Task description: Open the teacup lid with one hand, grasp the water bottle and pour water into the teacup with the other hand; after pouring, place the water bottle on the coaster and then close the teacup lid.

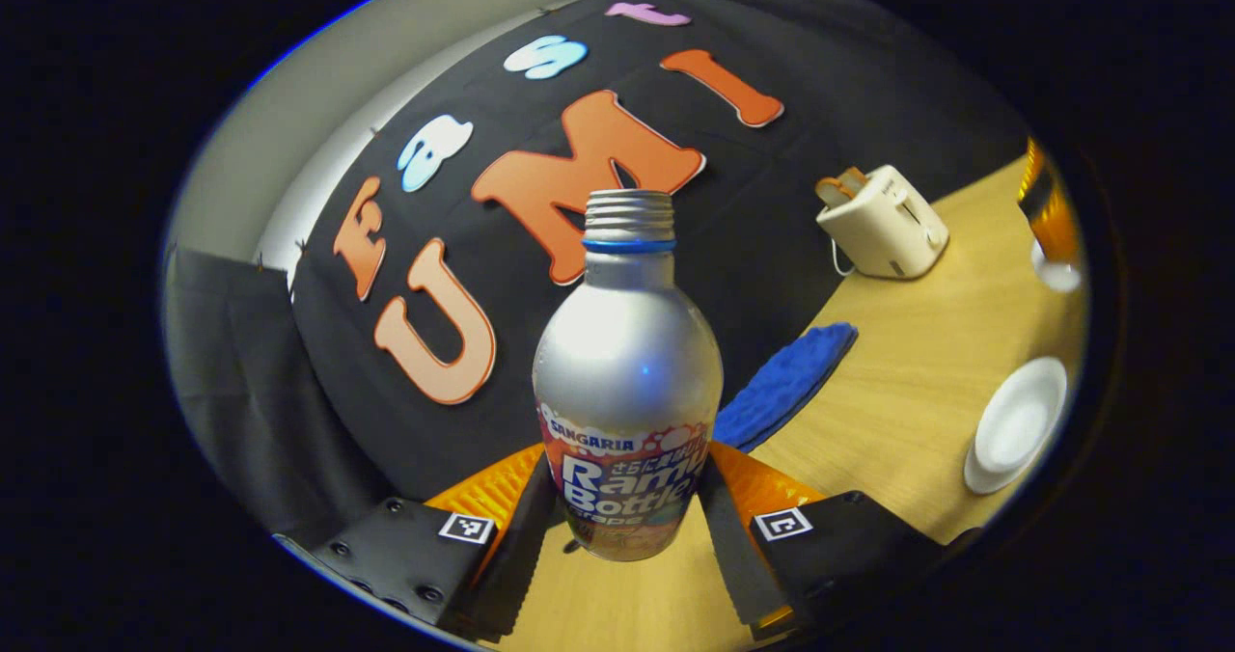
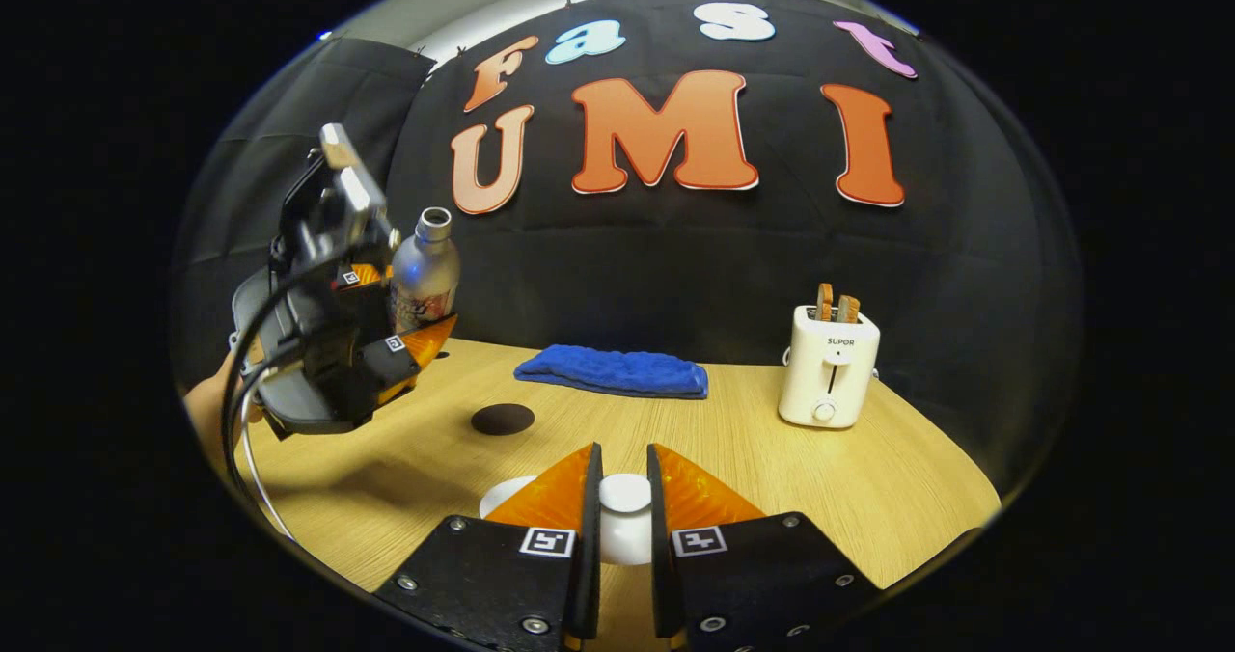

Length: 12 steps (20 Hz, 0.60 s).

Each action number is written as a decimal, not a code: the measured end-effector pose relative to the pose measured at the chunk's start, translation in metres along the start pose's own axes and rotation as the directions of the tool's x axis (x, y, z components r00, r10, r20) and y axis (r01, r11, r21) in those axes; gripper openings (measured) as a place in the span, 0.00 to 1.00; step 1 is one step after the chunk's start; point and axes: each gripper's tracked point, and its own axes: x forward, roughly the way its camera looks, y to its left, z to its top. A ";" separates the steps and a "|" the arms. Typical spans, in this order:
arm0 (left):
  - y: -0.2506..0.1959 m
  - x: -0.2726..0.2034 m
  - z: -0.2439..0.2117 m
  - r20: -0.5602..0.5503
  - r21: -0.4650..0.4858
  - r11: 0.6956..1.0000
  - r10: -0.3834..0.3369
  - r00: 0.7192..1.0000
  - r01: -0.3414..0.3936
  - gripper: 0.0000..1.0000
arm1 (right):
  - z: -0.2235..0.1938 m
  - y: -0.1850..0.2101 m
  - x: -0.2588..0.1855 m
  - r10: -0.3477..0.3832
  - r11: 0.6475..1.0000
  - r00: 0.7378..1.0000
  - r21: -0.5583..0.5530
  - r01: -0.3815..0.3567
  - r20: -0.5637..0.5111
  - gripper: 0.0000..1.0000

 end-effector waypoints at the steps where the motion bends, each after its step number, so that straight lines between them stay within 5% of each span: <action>1: 0.000 0.006 -0.002 -0.012 -0.064 0.998 -0.007 1.000 0.006 0.83 | 0.000 0.002 0.001 0.004 1.000 1.000 -0.003 -0.004 -0.001 0.22; 6: -0.004 0.020 -0.021 -0.048 -0.408 0.911 -0.076 0.996 0.050 0.83 | -0.001 0.013 0.004 0.028 0.999 1.000 -0.026 -0.029 -0.011 0.22; 12: -0.020 0.049 -0.069 -0.099 -0.623 0.781 -0.133 0.986 0.042 0.83 | -0.003 0.019 0.014 0.051 0.999 0.999 -0.013 -0.051 -0.008 0.23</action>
